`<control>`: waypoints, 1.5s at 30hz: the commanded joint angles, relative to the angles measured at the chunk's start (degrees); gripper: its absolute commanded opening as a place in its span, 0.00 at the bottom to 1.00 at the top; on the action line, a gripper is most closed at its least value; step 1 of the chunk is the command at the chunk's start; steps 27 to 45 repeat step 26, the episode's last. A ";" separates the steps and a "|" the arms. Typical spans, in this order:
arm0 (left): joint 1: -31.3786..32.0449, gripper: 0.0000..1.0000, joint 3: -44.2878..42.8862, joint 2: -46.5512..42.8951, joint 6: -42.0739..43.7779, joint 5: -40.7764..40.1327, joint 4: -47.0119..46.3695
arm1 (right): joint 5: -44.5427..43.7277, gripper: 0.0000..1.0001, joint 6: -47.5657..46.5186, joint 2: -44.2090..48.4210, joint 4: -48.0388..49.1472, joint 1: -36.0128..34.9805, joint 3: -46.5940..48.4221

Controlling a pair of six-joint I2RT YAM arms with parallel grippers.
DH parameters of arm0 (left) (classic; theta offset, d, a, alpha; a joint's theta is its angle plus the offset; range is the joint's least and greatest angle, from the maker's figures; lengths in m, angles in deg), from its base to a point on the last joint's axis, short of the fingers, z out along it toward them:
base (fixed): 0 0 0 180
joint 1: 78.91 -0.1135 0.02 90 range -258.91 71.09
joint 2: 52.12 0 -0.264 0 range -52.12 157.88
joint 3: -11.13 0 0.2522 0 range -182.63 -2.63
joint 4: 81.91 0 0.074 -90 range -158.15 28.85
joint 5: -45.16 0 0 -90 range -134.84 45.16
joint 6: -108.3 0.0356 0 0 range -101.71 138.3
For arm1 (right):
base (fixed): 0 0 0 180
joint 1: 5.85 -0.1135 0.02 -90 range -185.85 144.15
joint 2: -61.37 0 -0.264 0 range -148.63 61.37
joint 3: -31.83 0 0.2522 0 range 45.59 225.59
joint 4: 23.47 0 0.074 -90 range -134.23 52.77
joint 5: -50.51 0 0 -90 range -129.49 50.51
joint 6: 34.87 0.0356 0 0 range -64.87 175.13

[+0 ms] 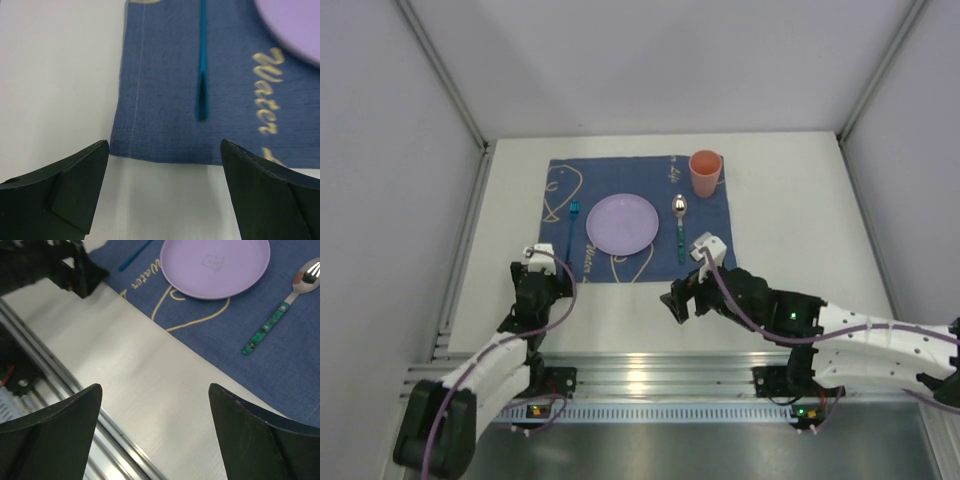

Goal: Set the dinner table for one person

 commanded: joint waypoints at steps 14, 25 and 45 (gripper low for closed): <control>-16.68 0.99 -13.54 50.79 -1.71 15.14 -47.98 | -18.60 1.00 7.80 23.81 -20.17 -0.21 7.69; -16.77 0.98 -13.46 50.95 -1.18 15.84 -49.52 | -40.74 1.00 13.33 12.48 -26.24 -0.12 24.59; -16.69 0.99 -13.37 50.95 -1.18 15.75 -49.52 | -41.98 1.00 12.38 12.21 -25.81 -0.12 24.33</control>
